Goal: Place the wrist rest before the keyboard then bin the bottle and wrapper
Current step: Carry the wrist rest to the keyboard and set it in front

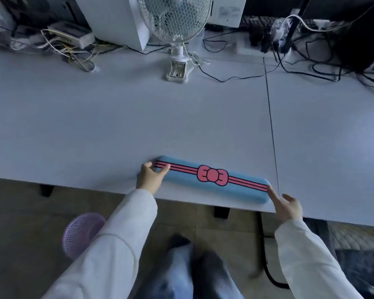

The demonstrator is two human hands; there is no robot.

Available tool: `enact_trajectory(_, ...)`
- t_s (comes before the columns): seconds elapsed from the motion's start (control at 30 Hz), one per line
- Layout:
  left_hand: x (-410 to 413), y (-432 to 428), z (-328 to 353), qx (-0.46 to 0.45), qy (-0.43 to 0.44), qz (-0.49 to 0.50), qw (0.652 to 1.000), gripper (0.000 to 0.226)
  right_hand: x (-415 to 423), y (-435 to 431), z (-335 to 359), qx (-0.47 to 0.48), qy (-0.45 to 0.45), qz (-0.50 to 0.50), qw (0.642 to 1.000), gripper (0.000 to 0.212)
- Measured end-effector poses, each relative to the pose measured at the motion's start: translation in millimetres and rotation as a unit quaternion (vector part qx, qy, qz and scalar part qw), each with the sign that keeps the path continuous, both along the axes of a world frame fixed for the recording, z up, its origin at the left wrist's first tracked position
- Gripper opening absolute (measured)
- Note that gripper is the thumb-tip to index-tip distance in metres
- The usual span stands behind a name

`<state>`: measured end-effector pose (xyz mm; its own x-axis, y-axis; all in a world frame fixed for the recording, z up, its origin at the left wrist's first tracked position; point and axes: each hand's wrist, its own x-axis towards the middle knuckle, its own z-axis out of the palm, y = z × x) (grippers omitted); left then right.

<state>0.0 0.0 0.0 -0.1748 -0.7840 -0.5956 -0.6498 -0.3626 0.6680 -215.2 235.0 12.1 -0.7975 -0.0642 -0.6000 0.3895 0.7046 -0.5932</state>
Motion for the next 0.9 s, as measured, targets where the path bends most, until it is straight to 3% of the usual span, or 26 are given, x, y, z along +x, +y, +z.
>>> enact_trajectory(0.13, -4.3, -11.1, -8.4, -0.003, -0.029, -0.004, 1.0, 0.074, -9.2, -6.0, -16.3, 0.023, -0.01, -0.003, 1.0, 0.078)
enact_trajectory(0.27, -8.5, -23.5, -16.9, 0.001, -0.039, -0.037, 0.999, 0.054, -13.0, -21.5, -26.2, 0.046, -0.029, -0.01, 0.998, 0.082)
enact_trajectory(0.37, -2.4, -33.6, -46.2, 0.015, -0.035, -0.036, 0.999, 0.081, -19.5, -29.6, -28.7, 0.076, -0.023, -0.002, 0.997, 0.072)
enact_trajectory(0.43, -5.2, -34.9, -35.6, 0.032, -0.027, -0.023, 0.999, 0.086, -24.7, -29.2, -31.7, 0.076, -0.028, -0.002, 0.997, 0.072)
enact_trajectory(0.53, -10.4, -31.3, -14.2, 0.069, -0.01, 0.005, 0.998, 0.048, -32.7, -25.9, -33.0, 0.066, -0.045, 0.005, 0.997, 0.064)
enact_trajectory(0.6, -10.4, -27.7, -11.8, 0.083, 0.003, 0.01, 0.997, 0.04, -36.2, -24.7, -30.3, 0.054, -0.059, 0.024, 0.997, 0.041)
enact_trajectory(0.67, -9.2, -22.9, -12.9, 0.085, 0.012, 0.025, 0.996, 0.05, -40.5, -24.0, -28.3, 0.04, -0.07, 0.034, 0.996, 0.028)
enact_trajectory(0.9, -7.1, -6.3, -17.6, 0.059, 0.035, 0.083, 0.994, 0.052, -46.0, -38.7, -20.7, -0.098, -0.123, -0.017, 0.987, 0.025)
